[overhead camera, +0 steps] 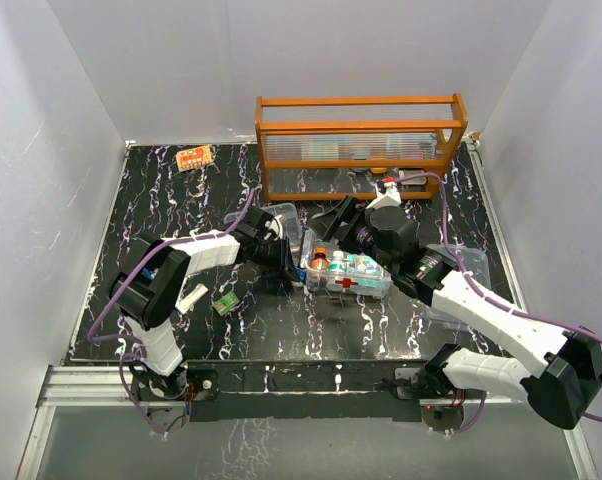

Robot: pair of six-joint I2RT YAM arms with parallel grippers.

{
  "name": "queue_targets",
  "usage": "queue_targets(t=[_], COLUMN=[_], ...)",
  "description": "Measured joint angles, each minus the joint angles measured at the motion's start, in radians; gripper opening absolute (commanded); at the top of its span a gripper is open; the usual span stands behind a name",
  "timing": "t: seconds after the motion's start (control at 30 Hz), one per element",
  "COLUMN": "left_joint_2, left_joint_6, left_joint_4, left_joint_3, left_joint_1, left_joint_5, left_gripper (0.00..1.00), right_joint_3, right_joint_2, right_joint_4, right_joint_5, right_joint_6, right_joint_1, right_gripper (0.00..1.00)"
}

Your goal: Organize the medicine kit

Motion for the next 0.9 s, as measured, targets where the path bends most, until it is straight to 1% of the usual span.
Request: queue_targets(t=[0.03,0.1,0.2,0.3,0.43,0.53,0.63,0.77,0.9], left_joint_2=[0.0,0.0,-0.008,-0.043,-0.156,-0.272,-0.396,-0.547,-0.663], left_joint_6=[-0.005,-0.005,-0.007,0.0,0.01,0.01,0.013,0.035,0.053], left_joint_4=[-0.001,-0.002,-0.012,-0.047,-0.13,-0.201,-0.232,-0.22,-0.169], left_joint_3=[0.0,0.001,0.001,-0.002,-0.037,-0.055,-0.06,-0.06,-0.054], left_joint_1=[0.0,0.0,0.0,-0.005,-0.004,-0.003,-0.003,-0.003,-0.003], left_joint_5=[-0.001,-0.003,-0.018,-0.082,-0.208,-0.311,-0.378,-0.391,-0.338], left_gripper=[0.08,0.02,0.01,0.0,0.0,0.0,0.01,0.03,0.03], right_joint_3=[0.0,0.0,0.0,0.0,0.0,0.0,0.0,0.0,0.001], right_joint_2=[0.0,0.0,0.0,0.0,0.0,0.002,0.012,0.037,0.056], right_joint_4=[0.0,0.0,0.0,0.0,0.0,0.001,0.012,0.05,0.106], right_joint_5=[0.001,0.004,0.004,0.003,0.001,-0.018,-0.052,-0.124,-0.209], right_joint_6=[0.0,0.0,0.0,0.0,-0.003,-0.012,-0.033,-0.09,-0.155], right_joint_1=[0.0,0.0,0.0,0.0,0.0,0.0,0.0,0.0,0.0], right_gripper=[0.68,0.68,0.68,0.68,0.69,0.71,0.74,0.76,0.76])
